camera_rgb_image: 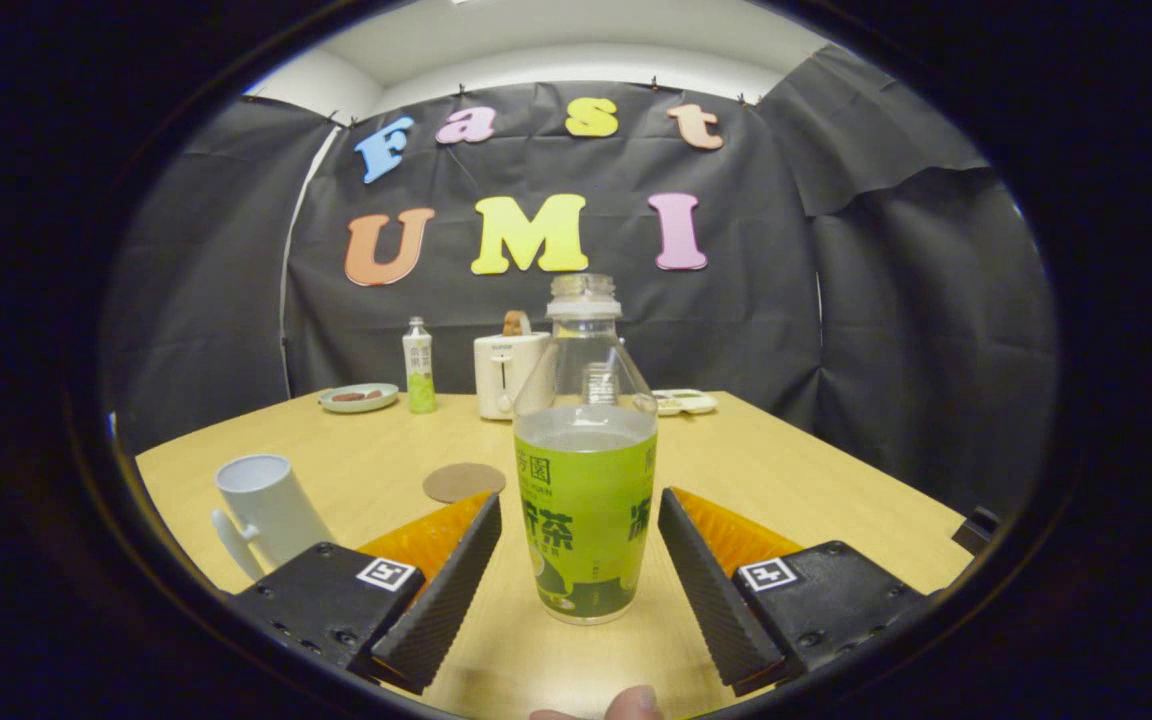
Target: Take the bottle from table, then pour the juice into the cup, finally place the bottle on the coaster
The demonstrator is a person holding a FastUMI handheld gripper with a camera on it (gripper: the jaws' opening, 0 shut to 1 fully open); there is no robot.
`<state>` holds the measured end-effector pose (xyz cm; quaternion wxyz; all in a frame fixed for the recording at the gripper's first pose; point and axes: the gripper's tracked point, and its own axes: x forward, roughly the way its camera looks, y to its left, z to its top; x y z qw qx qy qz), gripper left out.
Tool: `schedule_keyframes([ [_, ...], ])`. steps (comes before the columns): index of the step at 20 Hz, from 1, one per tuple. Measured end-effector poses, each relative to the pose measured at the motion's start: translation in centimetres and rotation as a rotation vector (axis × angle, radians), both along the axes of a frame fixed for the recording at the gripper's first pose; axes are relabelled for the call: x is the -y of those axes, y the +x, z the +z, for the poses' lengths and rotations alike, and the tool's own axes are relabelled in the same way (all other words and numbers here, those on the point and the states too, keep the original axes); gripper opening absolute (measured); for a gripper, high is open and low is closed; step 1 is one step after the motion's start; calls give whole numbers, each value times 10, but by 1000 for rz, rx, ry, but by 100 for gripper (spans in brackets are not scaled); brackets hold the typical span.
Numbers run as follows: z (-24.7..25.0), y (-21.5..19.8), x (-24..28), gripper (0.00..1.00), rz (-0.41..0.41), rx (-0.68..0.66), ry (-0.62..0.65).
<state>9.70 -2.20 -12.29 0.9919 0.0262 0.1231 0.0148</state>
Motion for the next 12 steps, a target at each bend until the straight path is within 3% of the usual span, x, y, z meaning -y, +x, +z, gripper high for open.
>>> schedule_keyframes([
  [9, 8, 17, 2, 98, -32, 11, -30],
  [11, 7, 16, 0, 93, -27, 9, -24],
  [12, 8, 19, 0, 84, -25, 16, -26],
])
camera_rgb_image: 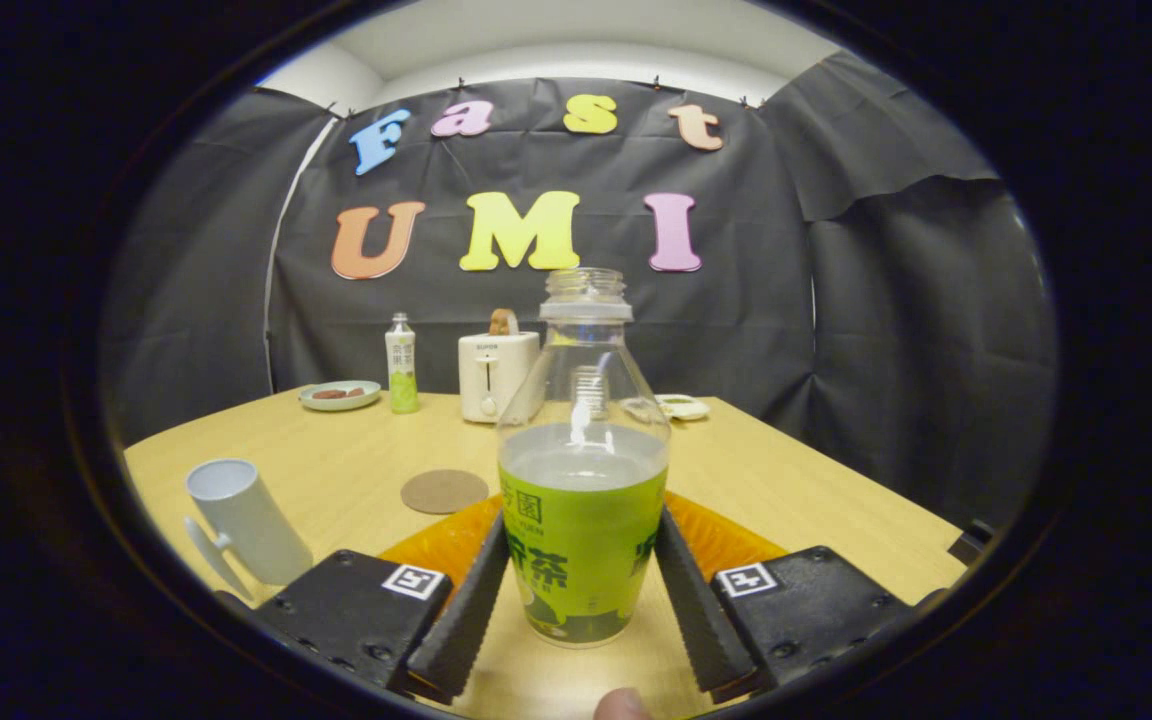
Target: Take the bottle from table, then pour the juice into the cup, finally place the bottle on the coaster
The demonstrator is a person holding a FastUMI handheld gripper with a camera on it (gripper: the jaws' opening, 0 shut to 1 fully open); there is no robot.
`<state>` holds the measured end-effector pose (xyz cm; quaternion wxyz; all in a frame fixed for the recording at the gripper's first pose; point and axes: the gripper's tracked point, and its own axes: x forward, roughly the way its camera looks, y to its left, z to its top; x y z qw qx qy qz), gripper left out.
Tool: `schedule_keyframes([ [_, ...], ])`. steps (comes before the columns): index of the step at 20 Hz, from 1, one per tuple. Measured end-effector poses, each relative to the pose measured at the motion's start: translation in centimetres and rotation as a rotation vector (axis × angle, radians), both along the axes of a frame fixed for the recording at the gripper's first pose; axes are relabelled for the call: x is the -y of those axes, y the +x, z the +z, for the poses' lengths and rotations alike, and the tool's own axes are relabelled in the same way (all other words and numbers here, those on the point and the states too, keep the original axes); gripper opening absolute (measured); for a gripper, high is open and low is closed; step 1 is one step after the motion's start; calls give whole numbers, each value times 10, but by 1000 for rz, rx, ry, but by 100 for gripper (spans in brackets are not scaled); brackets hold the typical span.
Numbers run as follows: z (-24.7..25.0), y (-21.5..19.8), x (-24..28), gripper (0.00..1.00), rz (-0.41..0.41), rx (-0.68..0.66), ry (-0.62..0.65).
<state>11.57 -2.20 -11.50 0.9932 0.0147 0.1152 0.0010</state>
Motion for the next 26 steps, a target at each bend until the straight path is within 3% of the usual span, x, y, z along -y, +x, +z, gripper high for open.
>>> schedule_keyframes([
  [12, 19, 8, -34, 75, 103, -25, -100],
  [26, 49, 21, -76, 75, 262, -1, -473],
])
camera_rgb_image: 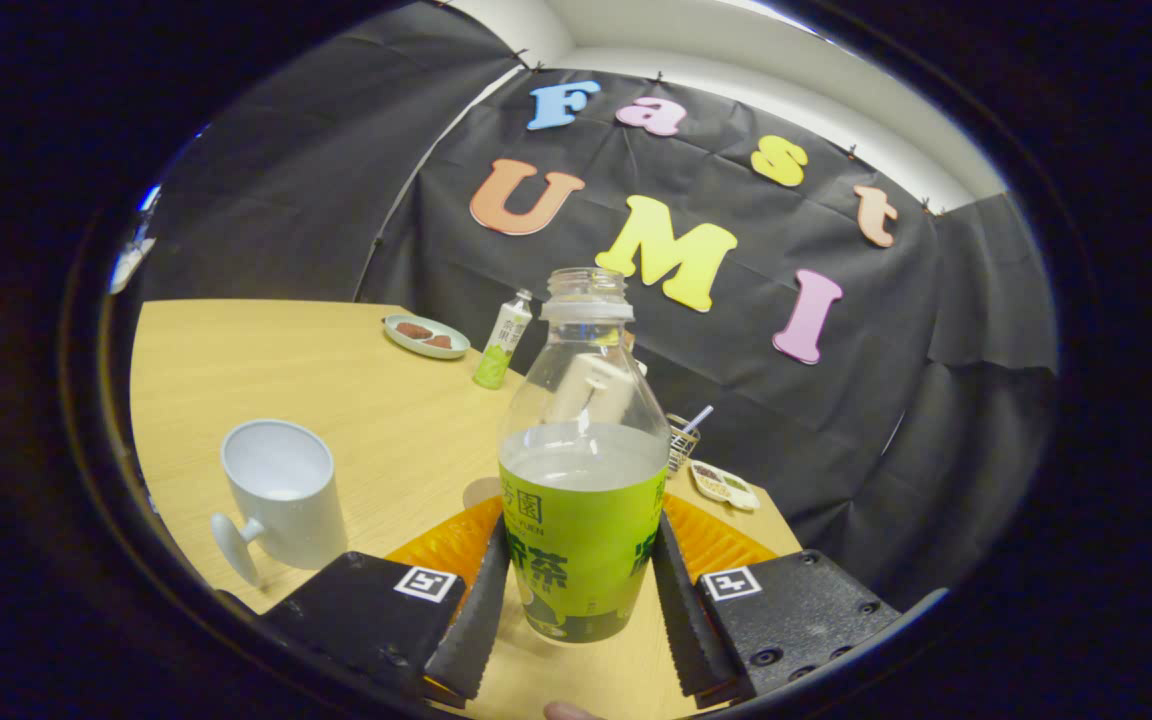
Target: Take the bottle from table, then pour the juice into the cup, finally place the bottle on the coaster
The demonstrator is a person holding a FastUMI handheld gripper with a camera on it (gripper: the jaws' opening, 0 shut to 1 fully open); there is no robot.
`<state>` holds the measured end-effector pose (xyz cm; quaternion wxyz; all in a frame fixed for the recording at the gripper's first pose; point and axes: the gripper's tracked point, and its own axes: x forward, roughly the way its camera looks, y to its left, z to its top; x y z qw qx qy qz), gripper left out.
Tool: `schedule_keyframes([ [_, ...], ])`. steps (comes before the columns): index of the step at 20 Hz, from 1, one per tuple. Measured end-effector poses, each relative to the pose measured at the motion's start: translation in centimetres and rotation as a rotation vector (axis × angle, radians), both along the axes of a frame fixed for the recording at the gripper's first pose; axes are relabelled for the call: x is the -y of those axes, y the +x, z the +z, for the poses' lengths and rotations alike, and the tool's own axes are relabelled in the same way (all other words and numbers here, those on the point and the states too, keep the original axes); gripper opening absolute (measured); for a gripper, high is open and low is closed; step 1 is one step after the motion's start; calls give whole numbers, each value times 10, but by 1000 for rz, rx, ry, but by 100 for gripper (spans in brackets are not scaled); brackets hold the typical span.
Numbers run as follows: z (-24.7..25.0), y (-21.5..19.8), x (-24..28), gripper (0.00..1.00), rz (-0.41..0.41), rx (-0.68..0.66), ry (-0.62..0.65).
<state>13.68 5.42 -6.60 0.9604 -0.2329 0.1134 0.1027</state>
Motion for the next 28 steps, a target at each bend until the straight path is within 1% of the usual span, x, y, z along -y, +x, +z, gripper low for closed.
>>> schedule_keyframes([
  [4, -4, 2, 2, 75, 31, -1, -119],
  [16, -6, 1, -20, 75, 132, 92, -453],
  [24, -7, -6, -32, 75, 207, 227, -795],
  [28, 0, -1, -29, 75, 207, 279, -937],
])
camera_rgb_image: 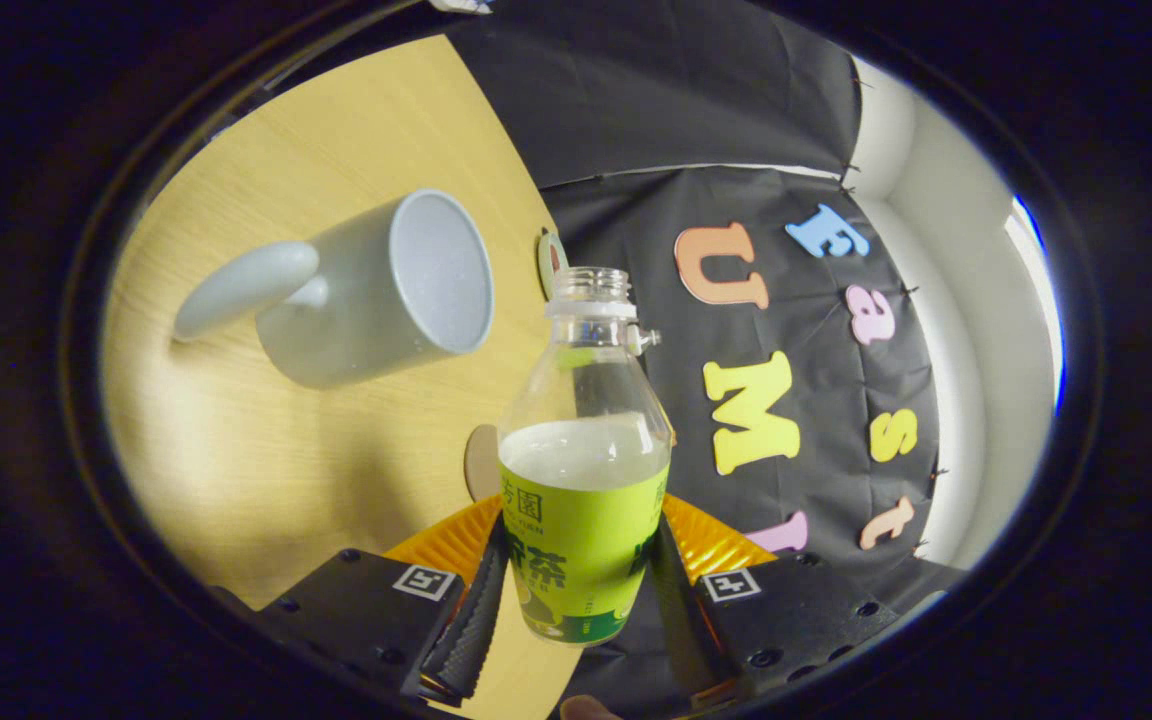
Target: Take the bottle from table, then pour the juice into the cup, finally place the bottle on the coaster
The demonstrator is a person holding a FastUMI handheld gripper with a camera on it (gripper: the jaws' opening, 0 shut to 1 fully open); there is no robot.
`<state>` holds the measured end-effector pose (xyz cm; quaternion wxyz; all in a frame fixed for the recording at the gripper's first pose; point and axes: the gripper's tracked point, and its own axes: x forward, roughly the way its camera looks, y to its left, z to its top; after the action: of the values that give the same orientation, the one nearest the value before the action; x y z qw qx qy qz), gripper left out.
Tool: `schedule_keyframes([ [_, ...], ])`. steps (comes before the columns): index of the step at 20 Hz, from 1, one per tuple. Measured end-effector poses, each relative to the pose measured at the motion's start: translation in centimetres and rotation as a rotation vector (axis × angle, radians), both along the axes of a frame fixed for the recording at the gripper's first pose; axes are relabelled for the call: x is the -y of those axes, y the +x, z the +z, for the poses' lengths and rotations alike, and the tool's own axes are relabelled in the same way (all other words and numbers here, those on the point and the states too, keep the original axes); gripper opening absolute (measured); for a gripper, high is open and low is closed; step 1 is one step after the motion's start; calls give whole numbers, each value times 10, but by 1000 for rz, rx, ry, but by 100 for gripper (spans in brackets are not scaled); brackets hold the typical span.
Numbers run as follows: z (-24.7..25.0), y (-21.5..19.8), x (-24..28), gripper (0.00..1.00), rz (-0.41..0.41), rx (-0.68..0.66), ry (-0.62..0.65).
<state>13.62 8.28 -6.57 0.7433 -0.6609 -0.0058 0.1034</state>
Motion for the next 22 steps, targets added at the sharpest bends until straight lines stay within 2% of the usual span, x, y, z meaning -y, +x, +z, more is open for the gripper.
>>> schedule_keyframes([
  [12, 16, 5, -5, 75, 29, 90, -245],
  [22, 30, 12, -11, 75, 47, 139, -363],
])
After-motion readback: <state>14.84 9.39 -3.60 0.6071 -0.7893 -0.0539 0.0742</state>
